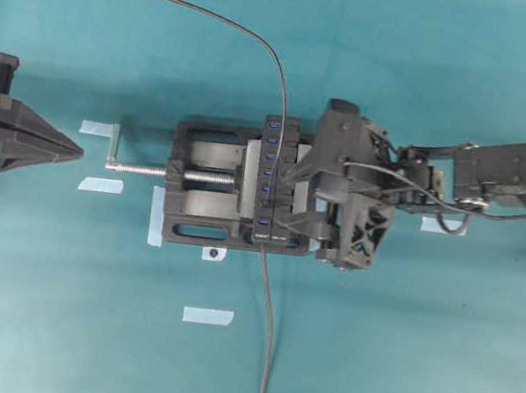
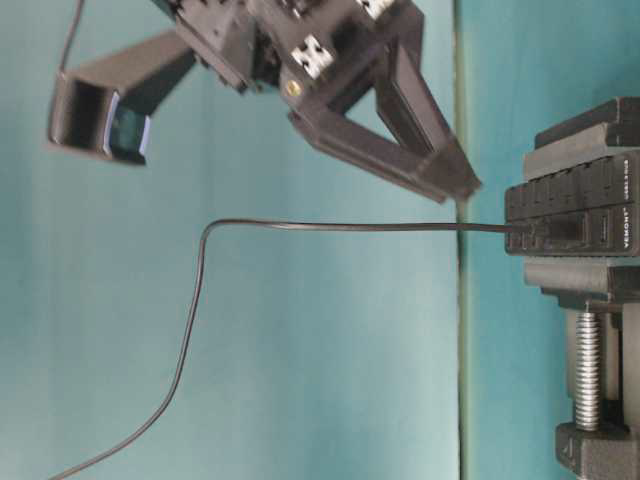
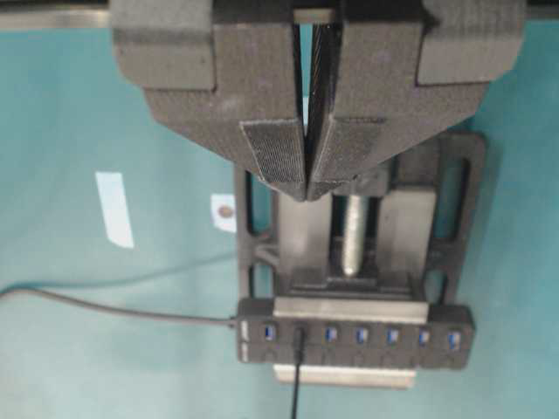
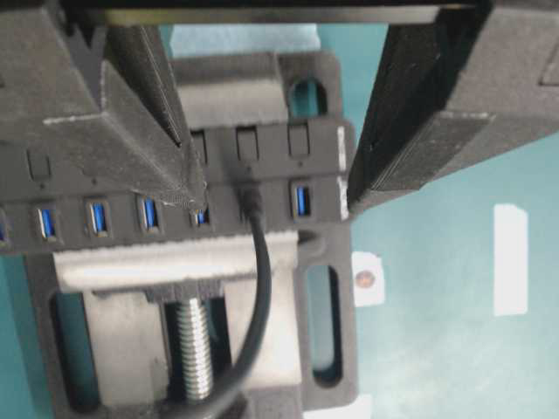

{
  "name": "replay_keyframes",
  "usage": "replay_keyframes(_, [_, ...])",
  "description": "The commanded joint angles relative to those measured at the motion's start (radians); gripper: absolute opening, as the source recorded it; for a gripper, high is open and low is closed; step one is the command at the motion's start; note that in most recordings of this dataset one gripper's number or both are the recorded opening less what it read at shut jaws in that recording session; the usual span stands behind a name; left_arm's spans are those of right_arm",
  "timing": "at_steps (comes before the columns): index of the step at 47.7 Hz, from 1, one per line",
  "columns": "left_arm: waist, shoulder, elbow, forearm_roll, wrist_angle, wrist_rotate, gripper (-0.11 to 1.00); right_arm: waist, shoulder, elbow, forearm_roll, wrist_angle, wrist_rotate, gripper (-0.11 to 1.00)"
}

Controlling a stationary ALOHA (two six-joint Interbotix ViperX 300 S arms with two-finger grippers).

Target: Insert the USB into the second port from the front of the fixed hub.

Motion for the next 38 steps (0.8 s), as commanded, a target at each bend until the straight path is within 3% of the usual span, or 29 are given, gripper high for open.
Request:
replay_keyframes(1, [0.002, 0.005, -0.009, 0.002, -0.011, -0.002, 0.0, 0.005, -0.048, 0.005, 0.0, -0.005, 0.009, 0.8])
replay_keyframes(38, [0.002, -0.014, -0.003, 0.002, -0.011, -0.017, 0.0, 0.008, -0.143, 0.103, 0.0, -0.089, 0.008, 0.8])
